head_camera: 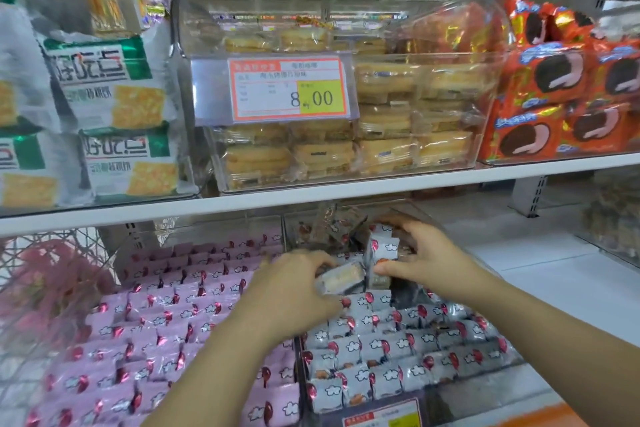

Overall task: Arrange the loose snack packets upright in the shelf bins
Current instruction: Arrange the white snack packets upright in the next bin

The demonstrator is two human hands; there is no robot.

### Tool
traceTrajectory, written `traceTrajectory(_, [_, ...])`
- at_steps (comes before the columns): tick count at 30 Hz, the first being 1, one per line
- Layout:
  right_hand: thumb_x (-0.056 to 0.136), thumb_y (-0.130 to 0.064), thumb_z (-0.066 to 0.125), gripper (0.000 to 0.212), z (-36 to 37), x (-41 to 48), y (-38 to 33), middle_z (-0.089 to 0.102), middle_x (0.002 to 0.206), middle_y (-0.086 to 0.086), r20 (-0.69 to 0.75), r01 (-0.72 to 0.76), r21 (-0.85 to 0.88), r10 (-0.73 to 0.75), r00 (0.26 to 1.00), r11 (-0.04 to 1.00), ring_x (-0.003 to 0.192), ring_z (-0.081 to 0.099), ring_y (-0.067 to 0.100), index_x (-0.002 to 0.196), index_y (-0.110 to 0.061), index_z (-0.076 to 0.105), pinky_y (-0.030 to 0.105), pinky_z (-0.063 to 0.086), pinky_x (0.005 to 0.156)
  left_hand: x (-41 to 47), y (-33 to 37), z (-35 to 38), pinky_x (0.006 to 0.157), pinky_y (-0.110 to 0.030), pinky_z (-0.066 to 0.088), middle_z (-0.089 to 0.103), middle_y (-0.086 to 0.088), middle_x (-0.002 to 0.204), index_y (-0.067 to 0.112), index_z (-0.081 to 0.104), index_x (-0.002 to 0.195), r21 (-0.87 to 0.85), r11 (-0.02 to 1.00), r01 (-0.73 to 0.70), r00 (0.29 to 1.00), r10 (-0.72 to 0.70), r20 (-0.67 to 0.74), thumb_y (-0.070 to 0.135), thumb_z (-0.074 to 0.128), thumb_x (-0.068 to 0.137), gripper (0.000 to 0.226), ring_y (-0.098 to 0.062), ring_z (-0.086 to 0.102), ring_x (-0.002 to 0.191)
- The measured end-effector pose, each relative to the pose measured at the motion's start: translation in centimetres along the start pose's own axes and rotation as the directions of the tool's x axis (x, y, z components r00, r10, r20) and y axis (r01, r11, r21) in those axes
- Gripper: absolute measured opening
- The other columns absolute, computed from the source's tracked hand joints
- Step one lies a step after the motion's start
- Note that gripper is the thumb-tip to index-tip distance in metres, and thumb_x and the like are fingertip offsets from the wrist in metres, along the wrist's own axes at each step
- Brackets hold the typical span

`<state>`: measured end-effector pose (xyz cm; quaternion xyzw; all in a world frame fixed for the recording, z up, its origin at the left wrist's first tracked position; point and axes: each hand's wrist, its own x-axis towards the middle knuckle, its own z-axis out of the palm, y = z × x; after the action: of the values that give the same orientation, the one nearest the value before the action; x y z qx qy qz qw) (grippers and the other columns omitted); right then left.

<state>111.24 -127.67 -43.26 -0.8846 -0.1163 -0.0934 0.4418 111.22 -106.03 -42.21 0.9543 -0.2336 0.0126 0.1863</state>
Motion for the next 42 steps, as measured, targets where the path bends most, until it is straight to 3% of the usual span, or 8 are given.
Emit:
traceTrajectory(2, [0.072,-0.029,0.081,0.073,0.2,0.6,0.7,0.050,0.136,-0.014,0.073,-0.023,-0.002,0.023,0.997,1.000,0.127,0.045,0.005,0.135,-0.028,0.045,0.027,0.036,0.108,0.1,-0.8,-0.3,0.057,-0.022,0.050,0.065,0.010,0.096,0.033,0.059,0.119,-0.169,0.985,0.023,0.995,-0.040,-0.096,0.032,0.065,0.077,0.042,-0.005,0.061,0.067])
traceTrajectory(6, [0.073,-0.030,0.080,0.081,1.4,1.6,2.0,0.041,0.144,-0.011,0.188,-0.120,-0.006,0.119,0.975,0.993,0.134,0.039,0.013,0.141,-0.025,0.038,0.031,0.032,0.111,0.2,-1.9,-0.1,0.041,-0.015,0.035,0.058,0.012,0.070,0.026,0.061,0.110,-0.215,0.975,0.050,0.956,-0.109,-0.272,0.026,0.061,0.083,0.027,-0.004,0.052,0.051])
traceTrajectory(16, [0.084,-0.005,0.066,0.056,1.6,2.6,2.2,0.053,0.131,0.004,0.424,-0.483,0.207,0.367,0.828,0.851,0.120,0.053,0.016,0.134,-0.017,0.045,0.037,0.035,0.111,0.0,-1.5,0.5,0.073,-0.026,0.052,0.064,0.007,0.110,0.034,0.055,0.128,-0.107,0.994,-0.014,0.953,-0.019,-0.301,0.025,0.061,0.081,0.048,-0.010,0.061,0.083])
traceTrajectory(23, [0.090,-0.013,0.062,0.058,3.1,3.0,2.4,0.041,0.143,0.009,0.336,-0.434,-0.133,0.453,0.826,0.891,0.126,0.045,0.022,0.142,-0.016,0.037,0.034,0.042,0.101,-0.2,-1.2,0.4,0.078,-0.026,0.052,0.062,0.009,0.116,0.034,0.053,0.126,-0.069,0.997,-0.026,0.962,0.006,-0.274,0.025,0.062,0.083,0.045,-0.009,0.060,0.091])
traceTrajectory(27, [0.086,-0.020,0.068,0.059,3.2,3.0,2.3,0.050,0.128,0.007,0.268,-0.438,-0.141,0.460,0.847,0.888,0.110,0.056,0.025,0.139,-0.017,0.041,0.038,0.050,0.090,-0.2,-1.2,0.5,0.080,-0.024,0.050,0.059,0.009,0.116,0.032,0.055,0.124,-0.097,0.995,-0.039,0.959,0.010,-0.283,0.023,0.063,0.082,0.044,-0.006,0.056,0.094])
traceTrajectory(34, [0.089,-0.015,0.064,0.064,1.8,2.0,0.5,0.043,0.143,0.015,0.243,-0.428,-0.024,0.421,0.874,0.903,0.115,0.053,0.021,0.144,-0.009,0.031,0.026,0.052,0.087,-1.3,-1.1,1.1,0.069,-0.013,0.043,0.059,0.012,0.108,0.032,0.058,0.117,-0.179,0.982,-0.053,0.942,-0.010,-0.337,0.021,0.065,0.083,0.037,-0.003,0.055,0.085])
traceTrajectory(38, [0.088,-0.020,0.065,0.045,0.9,1.8,-0.4,0.059,0.124,0.012,0.031,-0.301,-0.122,0.307,0.951,0.946,0.107,0.060,0.026,0.129,-0.008,0.050,0.039,0.050,0.094,-1.8,-1.0,1.4,0.057,-0.007,0.039,0.060,0.016,0.099,0.032,0.056,0.115,-0.261,0.964,-0.052,0.929,-0.049,-0.367,0.022,0.067,0.083,0.035,0.003,0.054,0.071])
traceTrajectory(42, [0.089,-0.015,0.061,0.042,1.2,2.5,-0.3,0.058,0.118,0.010,-0.153,-0.179,-0.331,0.134,0.979,0.927,0.079,0.057,0.018,0.129,-0.015,0.048,0.021,0.045,0.061,-1.7,-0.9,1.4,0.062,-0.007,0.043,0.061,0.017,0.101,0.033,0.053,0.120,-0.311,0.949,-0.051,0.917,-0.079,-0.392,0.026,0.067,0.084,0.039,0.006,0.057,0.076])
